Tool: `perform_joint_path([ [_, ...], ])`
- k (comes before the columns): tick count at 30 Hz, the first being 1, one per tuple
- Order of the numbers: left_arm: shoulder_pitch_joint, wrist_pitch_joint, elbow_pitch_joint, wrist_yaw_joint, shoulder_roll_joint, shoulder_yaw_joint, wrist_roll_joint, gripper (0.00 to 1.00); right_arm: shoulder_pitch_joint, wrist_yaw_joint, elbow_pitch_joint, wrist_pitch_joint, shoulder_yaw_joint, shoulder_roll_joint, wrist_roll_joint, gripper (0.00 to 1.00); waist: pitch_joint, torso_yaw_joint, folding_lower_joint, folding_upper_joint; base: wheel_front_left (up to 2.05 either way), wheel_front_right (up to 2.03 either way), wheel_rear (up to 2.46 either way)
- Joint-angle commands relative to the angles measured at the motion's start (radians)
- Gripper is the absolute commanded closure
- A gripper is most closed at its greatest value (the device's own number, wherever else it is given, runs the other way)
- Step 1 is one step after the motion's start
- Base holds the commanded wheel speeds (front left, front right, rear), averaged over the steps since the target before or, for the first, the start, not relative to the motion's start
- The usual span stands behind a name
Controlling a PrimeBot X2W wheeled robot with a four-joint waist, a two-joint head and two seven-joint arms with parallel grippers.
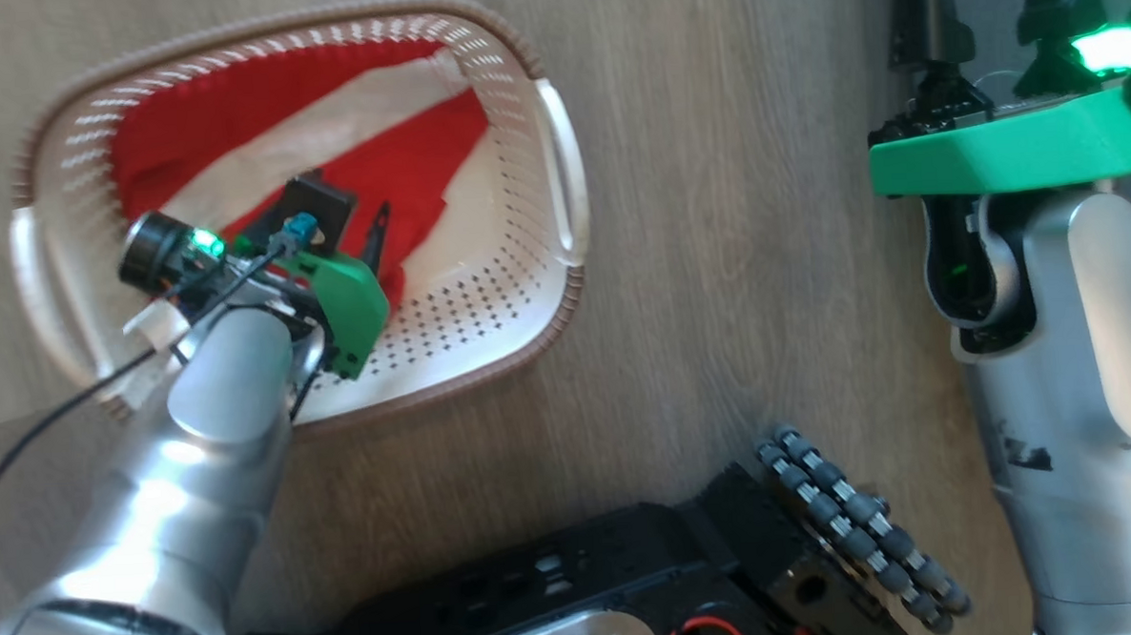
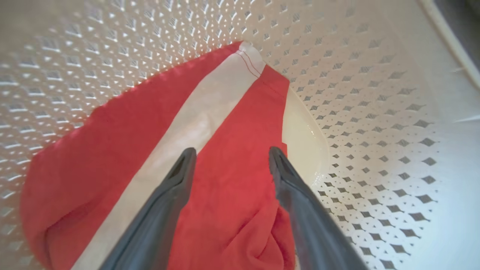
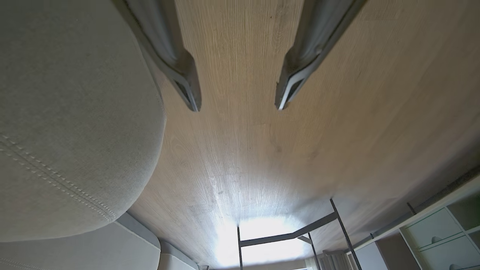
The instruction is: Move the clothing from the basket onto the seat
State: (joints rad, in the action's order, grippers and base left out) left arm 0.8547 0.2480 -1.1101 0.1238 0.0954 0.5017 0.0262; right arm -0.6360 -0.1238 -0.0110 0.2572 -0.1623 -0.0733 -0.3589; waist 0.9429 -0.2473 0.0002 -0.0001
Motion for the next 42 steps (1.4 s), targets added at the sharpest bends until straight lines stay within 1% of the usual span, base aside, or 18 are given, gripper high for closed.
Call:
perform_joint_path([
  [1, -0.006, 0.001, -0.008, 0.002, 0.023, -0.006, -0.010, 0.00, 0.014, -0.007, 0.035, 0.005, -0.015, 0.010, -0.008, 0.00, 0.045, -0.043, -0.0002, 0.0001, 0.00, 0.00, 0.00],
  [6, 0.048, -0.038, -0.084, 0.004, 0.037, 0.030, -0.029, 0.00, 0.004, -0.007, 0.042, 0.005, -0.029, 0.019, -0.017, 0.00, 0.082, -0.075, -0.0002, 0.0001, 0.00, 0.00, 0.00],
  [10, 0.083, -0.108, -0.129, 0.005, 0.051, 0.076, -0.061, 0.00, -0.012, -0.007, 0.049, 0.005, -0.037, 0.022, -0.027, 0.00, 0.110, -0.100, -0.0002, 0.0001, 0.00, 0.00, 0.00],
  [16, 0.104, -0.209, -0.159, 0.005, 0.055, 0.134, -0.099, 0.00, -0.004, -0.007, 0.060, 0.005, -0.027, 0.023, -0.041, 0.00, 0.122, -0.105, -0.0002, 0.0001, 0.00, 0.00, 0.00],
  [21, 0.109, -0.280, -0.169, -0.001, 0.056, 0.161, -0.116, 0.00, 0.013, -0.007, 0.063, 0.005, -0.022, 0.023, -0.049, 0.00, 0.129, -0.105, -0.0002, 0.0001, 0.00, 0.00, 0.00],
  [29, 0.124, -0.382, -0.176, -0.074, 0.075, 0.226, -0.173, 0.00, 0.043, -0.007, 0.067, 0.005, -0.005, 0.023, -0.052, 0.00, 0.141, -0.102, -0.0002, 0.0001, 0.00, 0.00, 0.00],
  [32, 0.133, -0.401, -0.177, -0.111, 0.084, 0.244, -0.189, 0.00, 0.052, -0.007, 0.070, 0.005, 0.001, 0.023, -0.051, 0.00, 0.145, -0.098, -0.0002, 0.0001, 0.00, 0.00, 0.00],
  [34, 0.137, -0.408, -0.177, -0.127, 0.092, 0.253, -0.196, 0.00, 0.056, -0.007, 0.072, 0.005, 0.002, 0.023, -0.050, 0.00, 0.147, -0.096, -0.0002, 0.0001, 0.00, 0.00, 0.00],
  [41, 0.141, -0.387, -0.178, -0.144, 0.117, 0.253, -0.178, 0.00, 0.045, -0.007, 0.072, 0.005, -0.005, 0.023, -0.050, 0.00, 0.149, -0.094, -0.0002, 0.0001, 0.00, 0.00, 0.00],
  [42, 0.140, -0.383, -0.178, -0.145, 0.119, 0.252, -0.174, 0.02, 0.042, -0.007, 0.072, 0.005, -0.007, 0.023, -0.050, 0.00, 0.148, -0.095, -0.0002, 0.0001, 0.00, 0.00, 0.00],
])
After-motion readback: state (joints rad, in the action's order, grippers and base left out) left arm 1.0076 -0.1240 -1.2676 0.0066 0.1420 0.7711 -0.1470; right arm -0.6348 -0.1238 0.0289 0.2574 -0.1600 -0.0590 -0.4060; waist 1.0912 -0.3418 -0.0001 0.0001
